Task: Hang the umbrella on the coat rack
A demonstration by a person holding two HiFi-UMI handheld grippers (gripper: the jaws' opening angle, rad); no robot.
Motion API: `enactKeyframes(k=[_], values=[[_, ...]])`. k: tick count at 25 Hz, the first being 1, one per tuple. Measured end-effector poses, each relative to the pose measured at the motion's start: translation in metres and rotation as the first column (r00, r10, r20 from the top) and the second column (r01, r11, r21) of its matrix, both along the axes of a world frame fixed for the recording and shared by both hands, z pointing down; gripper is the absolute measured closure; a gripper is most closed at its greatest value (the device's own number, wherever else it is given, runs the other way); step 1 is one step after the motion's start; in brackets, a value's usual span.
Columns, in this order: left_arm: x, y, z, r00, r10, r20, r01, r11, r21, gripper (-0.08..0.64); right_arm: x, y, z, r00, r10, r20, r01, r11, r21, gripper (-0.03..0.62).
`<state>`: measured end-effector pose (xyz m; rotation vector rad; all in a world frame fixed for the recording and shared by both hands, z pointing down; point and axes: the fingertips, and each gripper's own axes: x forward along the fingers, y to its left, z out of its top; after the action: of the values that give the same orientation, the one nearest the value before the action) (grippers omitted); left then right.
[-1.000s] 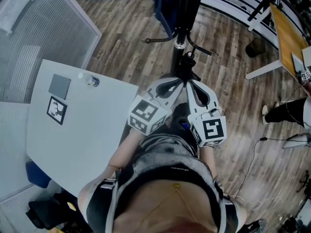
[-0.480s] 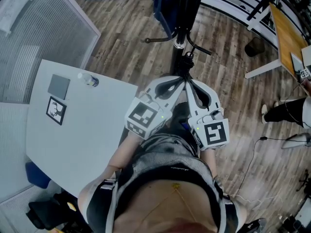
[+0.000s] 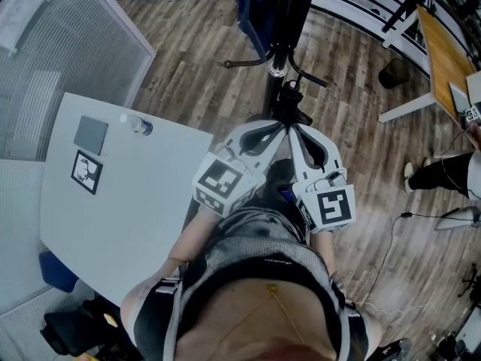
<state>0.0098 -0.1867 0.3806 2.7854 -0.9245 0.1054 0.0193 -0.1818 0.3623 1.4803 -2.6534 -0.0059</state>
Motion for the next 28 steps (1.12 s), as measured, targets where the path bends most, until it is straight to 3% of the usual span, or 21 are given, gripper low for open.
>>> enactKeyframes(k=[28], values=[[-0.006,-0.003,0.009,1.000,-0.007,0.020,0.008,1.000,-0.028,0.537,-0.001,-0.004,0.012,1.000,0.000,-0.022,-0.001,0.999,-0.042,0.591]])
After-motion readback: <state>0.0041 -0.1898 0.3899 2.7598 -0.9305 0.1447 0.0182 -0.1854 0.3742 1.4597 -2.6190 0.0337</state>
